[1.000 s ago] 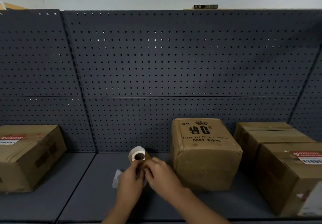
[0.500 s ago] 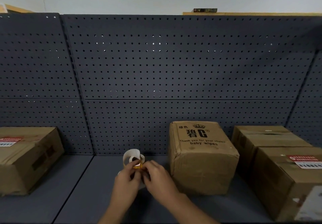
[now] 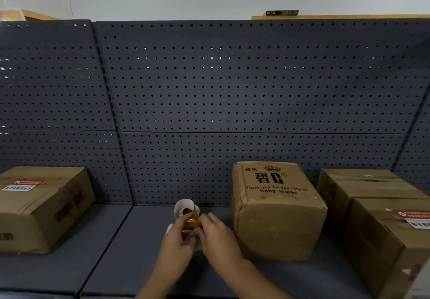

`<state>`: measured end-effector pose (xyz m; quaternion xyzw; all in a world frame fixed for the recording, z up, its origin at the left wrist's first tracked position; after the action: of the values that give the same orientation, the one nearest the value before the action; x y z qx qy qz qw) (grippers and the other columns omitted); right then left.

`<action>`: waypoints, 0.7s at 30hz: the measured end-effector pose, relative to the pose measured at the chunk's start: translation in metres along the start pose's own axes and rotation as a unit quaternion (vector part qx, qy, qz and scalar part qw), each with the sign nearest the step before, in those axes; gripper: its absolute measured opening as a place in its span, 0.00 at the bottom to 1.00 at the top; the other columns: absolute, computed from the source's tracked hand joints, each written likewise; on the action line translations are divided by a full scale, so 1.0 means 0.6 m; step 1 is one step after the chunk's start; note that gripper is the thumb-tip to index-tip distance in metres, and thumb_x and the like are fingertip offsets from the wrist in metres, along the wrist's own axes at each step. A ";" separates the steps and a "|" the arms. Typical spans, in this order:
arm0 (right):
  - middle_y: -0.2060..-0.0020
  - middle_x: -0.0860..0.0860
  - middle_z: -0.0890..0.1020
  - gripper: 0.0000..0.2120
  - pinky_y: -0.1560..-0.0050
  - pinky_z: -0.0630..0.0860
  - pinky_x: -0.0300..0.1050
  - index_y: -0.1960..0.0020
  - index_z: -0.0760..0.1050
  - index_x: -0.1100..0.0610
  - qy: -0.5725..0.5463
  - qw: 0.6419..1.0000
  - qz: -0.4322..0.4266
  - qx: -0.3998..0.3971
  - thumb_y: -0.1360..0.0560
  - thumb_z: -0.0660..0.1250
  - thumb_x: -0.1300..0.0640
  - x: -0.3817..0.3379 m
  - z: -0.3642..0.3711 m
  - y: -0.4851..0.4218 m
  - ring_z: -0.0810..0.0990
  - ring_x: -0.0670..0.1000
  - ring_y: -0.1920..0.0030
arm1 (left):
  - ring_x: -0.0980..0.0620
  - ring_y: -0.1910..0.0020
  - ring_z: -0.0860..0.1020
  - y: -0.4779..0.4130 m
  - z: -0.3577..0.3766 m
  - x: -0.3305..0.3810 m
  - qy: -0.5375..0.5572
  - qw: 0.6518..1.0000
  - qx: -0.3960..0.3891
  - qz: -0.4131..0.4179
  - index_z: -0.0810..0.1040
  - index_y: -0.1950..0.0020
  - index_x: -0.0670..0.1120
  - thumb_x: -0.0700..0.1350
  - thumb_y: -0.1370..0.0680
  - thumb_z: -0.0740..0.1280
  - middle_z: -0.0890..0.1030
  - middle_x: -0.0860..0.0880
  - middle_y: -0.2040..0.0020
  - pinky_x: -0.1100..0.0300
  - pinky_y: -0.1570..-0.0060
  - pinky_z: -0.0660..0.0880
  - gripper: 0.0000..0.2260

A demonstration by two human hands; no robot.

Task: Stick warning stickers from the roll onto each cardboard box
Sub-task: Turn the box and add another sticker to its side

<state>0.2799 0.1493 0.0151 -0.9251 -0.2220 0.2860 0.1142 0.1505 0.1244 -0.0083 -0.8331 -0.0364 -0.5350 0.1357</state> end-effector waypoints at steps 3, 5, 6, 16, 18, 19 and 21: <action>0.42 0.48 0.77 0.08 0.48 0.77 0.42 0.37 0.73 0.51 0.017 1.000 0.000 0.008 0.16 0.62 0.54 0.002 0.001 0.009 0.80 0.48 0.45 | 0.58 0.45 0.81 0.000 -0.001 -0.002 -0.011 1.000 0.006 -0.019 0.76 0.31 0.54 0.39 0.20 0.69 0.83 0.54 0.43 0.64 0.47 0.77 0.20; 0.42 0.48 0.77 0.07 0.50 0.75 0.41 0.38 0.73 0.52 0.022 1.000 0.001 0.014 0.15 0.61 0.55 0.004 0.002 0.013 0.80 0.49 0.45 | 0.56 0.42 0.79 -0.003 -0.003 -0.009 -0.030 0.999 0.018 -0.039 0.74 0.28 0.51 0.40 0.18 0.65 0.80 0.52 0.39 0.57 0.41 0.76 0.19; 0.42 0.48 0.77 0.08 0.50 0.75 0.42 0.38 0.73 0.51 0.023 1.000 0.002 0.016 0.15 0.61 0.55 0.005 0.002 0.015 0.79 0.49 0.45 | 0.55 0.41 0.78 -0.005 -0.002 -0.010 -0.036 0.998 0.019 -0.045 0.73 0.27 0.50 0.40 0.18 0.64 0.79 0.52 0.38 0.56 0.38 0.75 0.19; 0.35 0.49 0.73 0.14 0.40 0.73 0.41 0.31 0.72 0.52 0.011 0.999 0.026 0.041 0.15 0.60 0.53 0.012 0.004 0.024 0.74 0.49 0.34 | 0.54 0.34 0.72 -0.032 0.005 -0.006 -0.132 0.991 -0.005 0.021 0.78 0.29 0.47 0.38 0.16 0.62 0.74 0.53 0.33 0.55 0.31 0.70 0.17; 0.35 0.48 0.73 0.14 0.41 0.73 0.40 0.31 0.73 0.52 -0.001 0.998 0.038 0.045 0.15 0.60 0.54 0.010 0.005 0.023 0.75 0.49 0.35 | 0.57 0.37 0.70 -0.035 0.007 0.000 -0.158 0.986 -0.016 0.050 0.80 0.31 0.49 0.38 0.17 0.63 0.72 0.55 0.34 0.59 0.33 0.68 0.16; 0.35 0.48 0.74 0.13 0.43 0.72 0.40 0.32 0.73 0.52 -0.006 0.998 0.041 0.049 0.15 0.61 0.54 0.008 0.005 0.024 0.76 0.50 0.37 | 0.56 0.38 0.70 -0.037 0.007 0.002 -0.168 0.984 -0.023 0.058 0.80 0.33 0.50 0.39 0.17 0.63 0.71 0.56 0.35 0.60 0.35 0.69 0.15; 0.39 0.47 0.75 0.11 0.48 0.71 0.38 0.35 0.75 0.51 -0.016 0.997 0.046 0.060 0.15 0.60 0.54 0.007 0.001 0.028 0.77 0.48 0.40 | 0.55 0.39 0.74 -0.040 0.006 0.000 -0.185 0.981 -0.017 0.061 0.82 0.37 0.52 0.40 0.18 0.66 0.73 0.57 0.36 0.59 0.39 0.73 0.13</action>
<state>0.2885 0.1368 0.0068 -0.9210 -0.1636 0.3189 0.1529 0.1486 0.1482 -0.0054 -0.9205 -0.0009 -0.3631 0.1446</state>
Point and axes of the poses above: each hand's wrist, its own y-axis away from the middle knuckle, its own z-axis out of the palm, x = y × z, the point moved 4 cm from there along -y, towards the middle knuckle
